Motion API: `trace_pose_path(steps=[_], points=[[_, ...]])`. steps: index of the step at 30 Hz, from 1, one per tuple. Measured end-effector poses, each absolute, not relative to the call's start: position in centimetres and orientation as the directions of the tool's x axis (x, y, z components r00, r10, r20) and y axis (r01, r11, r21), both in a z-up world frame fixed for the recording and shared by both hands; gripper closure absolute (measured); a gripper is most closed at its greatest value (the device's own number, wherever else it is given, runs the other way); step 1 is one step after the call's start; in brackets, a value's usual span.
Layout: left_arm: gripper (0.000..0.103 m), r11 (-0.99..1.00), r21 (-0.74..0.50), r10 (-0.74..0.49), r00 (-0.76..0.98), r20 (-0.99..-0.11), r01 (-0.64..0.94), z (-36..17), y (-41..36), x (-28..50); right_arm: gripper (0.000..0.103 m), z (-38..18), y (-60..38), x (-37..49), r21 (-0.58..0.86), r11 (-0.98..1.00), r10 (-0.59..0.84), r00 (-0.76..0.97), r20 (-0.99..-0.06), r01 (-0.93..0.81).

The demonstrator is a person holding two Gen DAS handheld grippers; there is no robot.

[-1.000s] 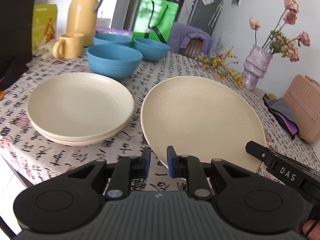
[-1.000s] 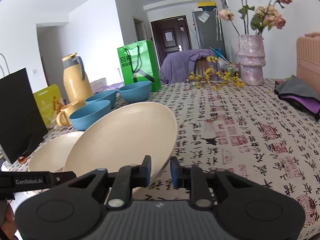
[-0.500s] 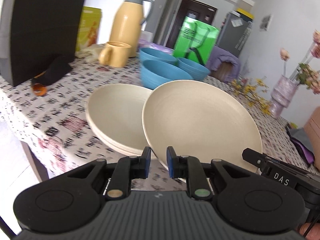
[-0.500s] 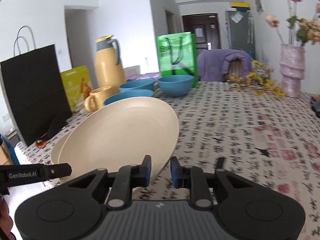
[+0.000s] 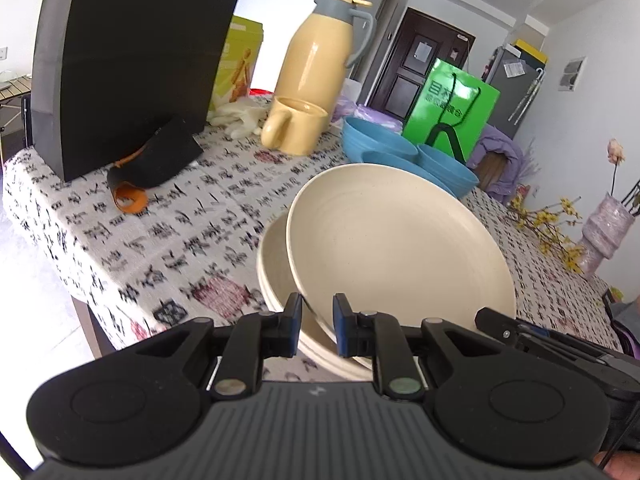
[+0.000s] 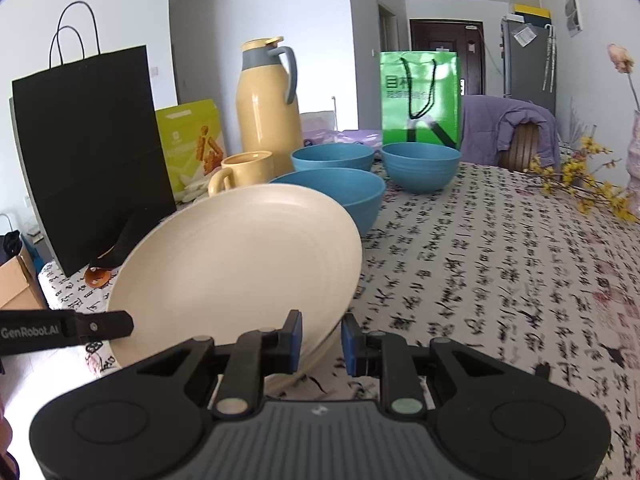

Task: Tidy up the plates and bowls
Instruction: 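Lift the cream plate with both grippers and carry it toward the plate stack, then lower the plate onto the stack and open both grippers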

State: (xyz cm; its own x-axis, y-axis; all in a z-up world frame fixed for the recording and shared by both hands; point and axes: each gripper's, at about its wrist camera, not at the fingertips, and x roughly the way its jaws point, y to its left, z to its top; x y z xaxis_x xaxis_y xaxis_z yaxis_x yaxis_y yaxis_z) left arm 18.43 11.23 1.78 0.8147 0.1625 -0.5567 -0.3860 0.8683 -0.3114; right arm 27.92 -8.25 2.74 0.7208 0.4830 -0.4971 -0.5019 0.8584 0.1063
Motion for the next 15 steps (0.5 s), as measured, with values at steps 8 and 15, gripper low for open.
trace_pose_path(steps=[8, 15], points=[[0.086, 0.859, -0.312, 0.170, 0.801, -0.574, -0.405, 1.5, 12.9, 19.3, 0.081, 2.3, -5.8, 28.9, 0.084, 0.848, 0.484, 0.700, -0.525, -0.523], [0.086, 0.861, -0.311, 0.162, 0.797, -0.582, -0.403, 1.2, 12.9, 19.1, 0.074, 2.1, -5.5, 28.8, 0.084, 0.844, 0.486, 0.690, -0.537, -0.529]])
